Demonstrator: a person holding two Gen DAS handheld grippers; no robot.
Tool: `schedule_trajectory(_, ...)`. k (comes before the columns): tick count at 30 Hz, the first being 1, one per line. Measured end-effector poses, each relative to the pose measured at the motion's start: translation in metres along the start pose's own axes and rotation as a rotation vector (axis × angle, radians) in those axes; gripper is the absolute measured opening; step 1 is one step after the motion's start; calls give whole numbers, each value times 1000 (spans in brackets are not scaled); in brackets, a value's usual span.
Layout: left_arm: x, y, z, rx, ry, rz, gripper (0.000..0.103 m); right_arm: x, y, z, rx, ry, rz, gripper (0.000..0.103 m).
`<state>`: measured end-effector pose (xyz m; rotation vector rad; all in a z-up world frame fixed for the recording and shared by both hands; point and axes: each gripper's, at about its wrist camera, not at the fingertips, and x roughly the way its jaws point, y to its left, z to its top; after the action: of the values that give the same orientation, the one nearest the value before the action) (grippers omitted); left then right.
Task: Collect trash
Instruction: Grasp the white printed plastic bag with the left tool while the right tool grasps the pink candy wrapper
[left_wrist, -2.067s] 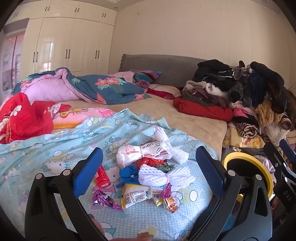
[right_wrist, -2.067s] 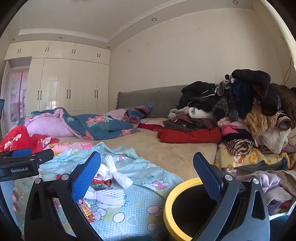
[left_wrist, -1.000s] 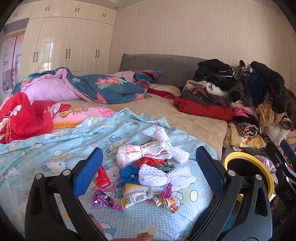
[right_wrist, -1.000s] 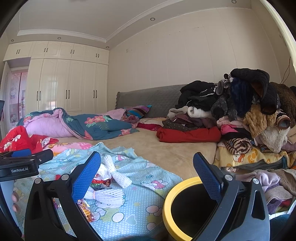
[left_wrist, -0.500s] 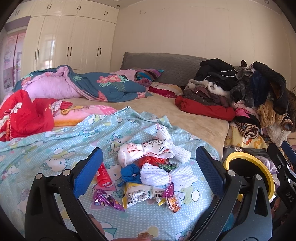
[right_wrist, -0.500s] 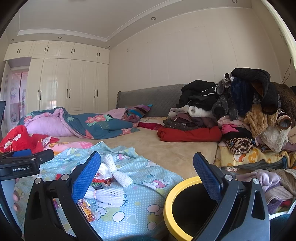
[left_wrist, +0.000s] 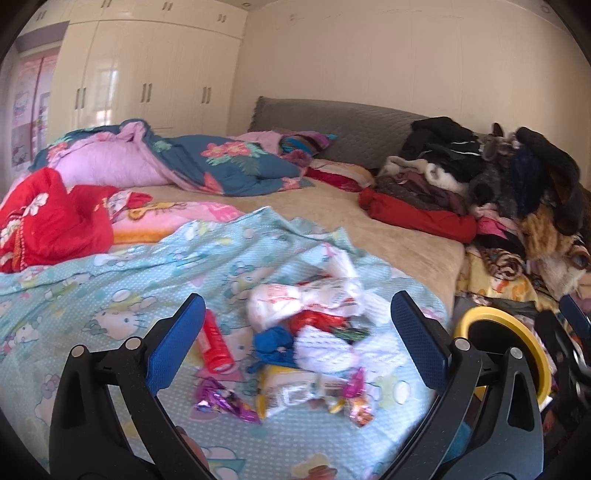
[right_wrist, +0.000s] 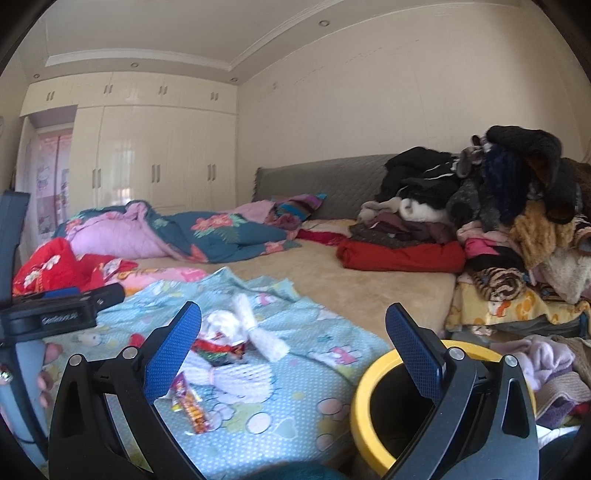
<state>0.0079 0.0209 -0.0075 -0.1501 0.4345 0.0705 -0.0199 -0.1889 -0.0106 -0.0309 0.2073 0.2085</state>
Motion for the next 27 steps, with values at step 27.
schedule_trajectory(27,106,39,35,89,167,-177,92,87,85,-33,-141,399,382,88)
